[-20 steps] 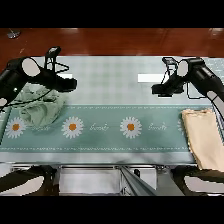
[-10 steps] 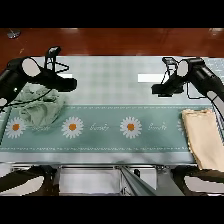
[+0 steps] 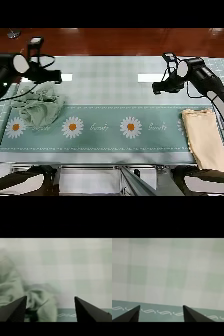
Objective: Fold the shirts.
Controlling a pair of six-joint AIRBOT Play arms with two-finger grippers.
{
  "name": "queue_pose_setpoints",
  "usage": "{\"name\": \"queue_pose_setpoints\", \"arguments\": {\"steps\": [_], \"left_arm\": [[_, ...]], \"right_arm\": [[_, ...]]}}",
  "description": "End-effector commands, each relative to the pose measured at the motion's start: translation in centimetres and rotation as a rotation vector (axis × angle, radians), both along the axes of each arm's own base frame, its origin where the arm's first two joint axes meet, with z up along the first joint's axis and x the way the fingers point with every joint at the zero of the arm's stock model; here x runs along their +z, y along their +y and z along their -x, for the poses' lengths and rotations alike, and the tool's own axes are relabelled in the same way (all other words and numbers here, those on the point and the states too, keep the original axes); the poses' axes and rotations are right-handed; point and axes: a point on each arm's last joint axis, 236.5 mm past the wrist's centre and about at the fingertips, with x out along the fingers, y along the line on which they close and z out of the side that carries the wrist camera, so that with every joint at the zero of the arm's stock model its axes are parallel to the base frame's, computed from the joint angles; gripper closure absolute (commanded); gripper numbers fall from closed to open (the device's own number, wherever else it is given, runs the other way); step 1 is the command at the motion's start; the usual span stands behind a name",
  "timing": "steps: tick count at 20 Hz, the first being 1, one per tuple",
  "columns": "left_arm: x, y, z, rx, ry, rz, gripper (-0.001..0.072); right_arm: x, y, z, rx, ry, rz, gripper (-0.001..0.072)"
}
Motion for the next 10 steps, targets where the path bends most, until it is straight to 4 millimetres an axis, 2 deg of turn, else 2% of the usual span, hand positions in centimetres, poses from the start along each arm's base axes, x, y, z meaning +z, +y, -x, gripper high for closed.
{"name": "queue_pose_setpoints", "arguments": {"steps": [1, 3, 5, 7, 10], "left_arm": [[-2.5, 11.0, 6.3, 0.32, 0.237, -0.09, 0.0005], [-5.9, 12.8, 10.8, 0.41, 0.384, -0.046, 0.0005], [-8.9, 12.5, 13.4, 0.438, 0.457, -0.004, 0.0005], [-11.2, 11.0, 14.0, 0.441, 0.458, 0.059, 0.0006], [-12.3, 8.7, 14.3, 0.399, 0.489, 0.146, 0.0018]], "right_arm": [[-0.1, -0.8, 0.2, 0.025, 0.01, 0.043, 0.0092], [0.0, -0.1, 0.0, 0.014, -0.002, 0.008, 0.0092], [0.1, 0.7, -0.2, 0.008, -0.011, -0.026, 0.0092], [0.1, 1.1, -0.2, 0.005, -0.012, -0.043, 0.0092], [0.2, 0.8, -0.5, 0.04, -0.022, -0.023, 0.0092]]}}
